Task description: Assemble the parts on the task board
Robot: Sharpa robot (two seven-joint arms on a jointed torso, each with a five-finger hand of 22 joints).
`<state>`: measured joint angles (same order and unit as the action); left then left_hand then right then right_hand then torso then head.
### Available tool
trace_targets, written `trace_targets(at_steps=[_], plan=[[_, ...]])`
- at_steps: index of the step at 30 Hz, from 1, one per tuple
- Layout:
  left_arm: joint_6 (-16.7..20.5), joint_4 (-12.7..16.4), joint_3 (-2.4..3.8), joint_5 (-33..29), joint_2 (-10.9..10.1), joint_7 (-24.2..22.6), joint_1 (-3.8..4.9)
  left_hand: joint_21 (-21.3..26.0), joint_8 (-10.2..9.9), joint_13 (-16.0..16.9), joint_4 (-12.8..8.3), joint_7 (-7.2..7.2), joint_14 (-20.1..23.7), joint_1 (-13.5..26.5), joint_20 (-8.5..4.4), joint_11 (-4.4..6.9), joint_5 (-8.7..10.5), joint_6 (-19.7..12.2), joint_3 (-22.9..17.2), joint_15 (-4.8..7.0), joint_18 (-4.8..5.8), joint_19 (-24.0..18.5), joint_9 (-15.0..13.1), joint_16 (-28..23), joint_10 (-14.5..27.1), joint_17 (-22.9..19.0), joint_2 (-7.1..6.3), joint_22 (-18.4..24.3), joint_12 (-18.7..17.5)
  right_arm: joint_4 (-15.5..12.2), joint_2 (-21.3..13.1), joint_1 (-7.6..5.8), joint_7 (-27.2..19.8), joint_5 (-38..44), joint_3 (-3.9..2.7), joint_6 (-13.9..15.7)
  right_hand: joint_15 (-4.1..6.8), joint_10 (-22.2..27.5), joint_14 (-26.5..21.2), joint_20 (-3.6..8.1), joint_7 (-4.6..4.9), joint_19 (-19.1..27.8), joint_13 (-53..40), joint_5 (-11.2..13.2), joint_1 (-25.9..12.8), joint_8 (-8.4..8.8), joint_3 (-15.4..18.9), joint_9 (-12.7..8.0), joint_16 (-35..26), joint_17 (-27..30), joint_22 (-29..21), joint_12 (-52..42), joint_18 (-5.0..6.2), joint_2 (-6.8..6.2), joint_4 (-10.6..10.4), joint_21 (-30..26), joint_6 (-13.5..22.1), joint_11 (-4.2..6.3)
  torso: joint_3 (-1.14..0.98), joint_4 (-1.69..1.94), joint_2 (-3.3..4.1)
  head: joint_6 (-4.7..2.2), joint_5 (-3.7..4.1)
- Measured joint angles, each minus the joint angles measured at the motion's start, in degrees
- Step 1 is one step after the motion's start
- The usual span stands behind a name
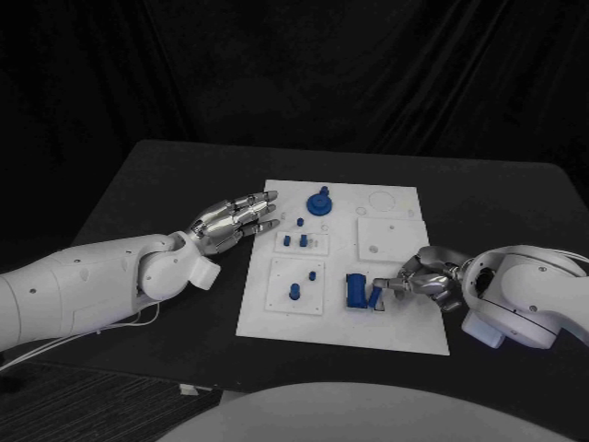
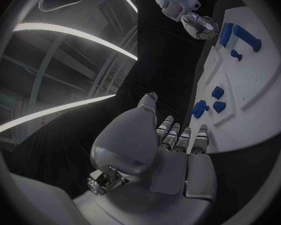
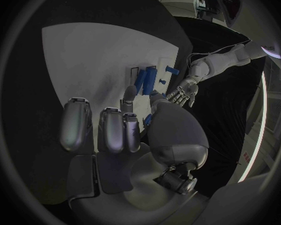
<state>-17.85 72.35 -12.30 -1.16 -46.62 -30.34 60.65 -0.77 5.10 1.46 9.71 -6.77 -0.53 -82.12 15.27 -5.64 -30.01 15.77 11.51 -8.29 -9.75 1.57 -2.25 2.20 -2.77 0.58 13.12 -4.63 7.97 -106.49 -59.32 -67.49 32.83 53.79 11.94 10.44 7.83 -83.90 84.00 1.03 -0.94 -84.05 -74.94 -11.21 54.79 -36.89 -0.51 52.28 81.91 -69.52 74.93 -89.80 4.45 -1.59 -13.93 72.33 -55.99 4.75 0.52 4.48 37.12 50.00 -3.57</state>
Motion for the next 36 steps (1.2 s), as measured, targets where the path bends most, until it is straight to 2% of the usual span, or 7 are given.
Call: trace_targets(at_steps=[4,10,17,19,23,28,36], plan=[[0.0,0.0,0.00,0.0,0.0,0.0,0.00,0.0,0.0,0.0,0.0,0.00,0.0,0.0,0.00,0.00,0.00,0.0,0.0,0.00,0.00,0.0,0.0,0.0,0.0,0.0,0.00,0.0,0.0,0.5,0.8,0.00,0.1,0.0,0.00,-1.3,0.00,-0.1,0.0,0.12,-0.10,0.1,0.0,0.0,-0.5,-0.05,0.2,0.3,0.0,-0.2,0.0,0.0,0.00,0.53,-0.8,0.1,-0.1,0.06,0.01,0.01,-0.01,0.00,0.07],[-0.1,0.0,0.00,0.0,0.0,0.1,-0.01,0.0,0.2,0.0,0.0,0.00,0.0,0.0,0.00,0.00,0.00,0.0,0.0,0.00,-0.01,0.0,0.0,0.0,0.0,0.0,0.00,0.0,0.0,1.6,2.0,0.00,0.2,0.0,0.00,-3.0,0.00,0.0,0.0,0.41,-0.74,0.0,0.0,-1.7,-0.5,-0.26,0.0,0.8,0.2,-0.4,0.0,0.0,0.01,0.56,-0.9,0.6,-0.8,0.42,0.07,0.03,-0.04,0.00,0.02],[-0.1,0.0,0.00,0.0,0.0,0.2,-0.01,0.0,0.2,0.0,0.0,0.00,0.0,0.0,0.00,0.00,0.00,0.0,0.0,0.00,0.00,0.0,0.0,0.0,0.0,0.0,0.00,0.0,0.0,2.5,2.8,0.00,0.4,0.0,0.00,-5.0,0.37,-0.2,0.0,0.40,-0.84,0.0,0.0,-3.2,0.3,-0.26,0.0,1.0,0.2,-0.6,0.0,0.0,0.01,1.35,-0.9,0.9,-1.7,0.63,0.10,0.07,-0.03,0.00,-0.02],[-0.1,0.0,0.00,0.0,0.0,0.2,-0.01,0.0,0.2,0.0,0.0,0.00,0.0,0.0,0.00,0.00,0.00,0.0,0.0,0.00,0.00,0.0,0.0,0.0,0.0,0.0,0.00,0.0,0.0,2.7,2.9,0.00,0.5,0.0,0.00,-5.5,0.37,-0.1,0.0,0.50,-1.04,0.1,0.0,-4.4,0.5,-0.20,-0.2,1.1,0.2,-0.6,0.0,0.0,0.01,1.55,-0.7,1.0,-2.3,0.71,0.10,0.07,-0.01,0.00,-0.02],[-0.1,0.0,0.01,0.0,0.0,0.2,-0.01,0.0,0.2,0.0,0.0,0.00,0.0,0.0,0.00,0.00,0.00,0.0,0.0,0.00,0.00,0.0,0.0,0.0,0.0,0.0,0.00,0.0,0.0,3.0,3.2,0.00,0.6,0.0,0.01,-6.3,0.53,0.0,-0.1,0.82,-1.11,0.0,0.0,-8.6,1.1,0.75,-0.8,1.3,0.2,-0.6,0.0,0.0,0.01,2.01,-0.1,1.0,-2.6,0.83,0.10,0.07,0.02,0.00,-0.02],[-0.2,0.0,0.01,0.0,0.1,0.3,-0.01,0.0,0.2,0.0,0.0,0.00,0.0,0.0,0.00,0.00,0.00,0.0,0.0,0.00,0.00,0.0,0.0,0.0,0.0,0.0,0.00,0.0,0.0,3.1,3.2,0.00,0.7,0.0,0.01,-7.0,0.53,0.0,-0.1,0.82,-1.11,0.0,0.0,-12.9,2.1,1.83,-1.6,1.6,0.2,-0.6,0.0,0.0,0.01,1.60,0.7,1.0,-2.6,0.83,0.08,0.07,0.02,0.00,-0.04],[-0.3,-0.1,0.01,0.0,0.2,0.4,-0.03,0.0,0.2,0.0,0.0,0.00,0.0,0.0,0.00,0.00,0.00,0.0,0.0,0.00,-0.01,0.0,0.0,0.0,0.0,0.0,0.00,0.0,0.0,3.1,3.2,0.00,0.8,0.0,-0.01,-7.6,0.52,0.0,-0.1,0.82,-1.11,0.0,0.0,-15.5,2.4,2.58,-2.2,1.8,0.2,-0.5,0.0,0.0,0.01,1.30,1.3,1.0,-2.6,0.83,0.05,0.03,0.02,0.00,-0.13]])
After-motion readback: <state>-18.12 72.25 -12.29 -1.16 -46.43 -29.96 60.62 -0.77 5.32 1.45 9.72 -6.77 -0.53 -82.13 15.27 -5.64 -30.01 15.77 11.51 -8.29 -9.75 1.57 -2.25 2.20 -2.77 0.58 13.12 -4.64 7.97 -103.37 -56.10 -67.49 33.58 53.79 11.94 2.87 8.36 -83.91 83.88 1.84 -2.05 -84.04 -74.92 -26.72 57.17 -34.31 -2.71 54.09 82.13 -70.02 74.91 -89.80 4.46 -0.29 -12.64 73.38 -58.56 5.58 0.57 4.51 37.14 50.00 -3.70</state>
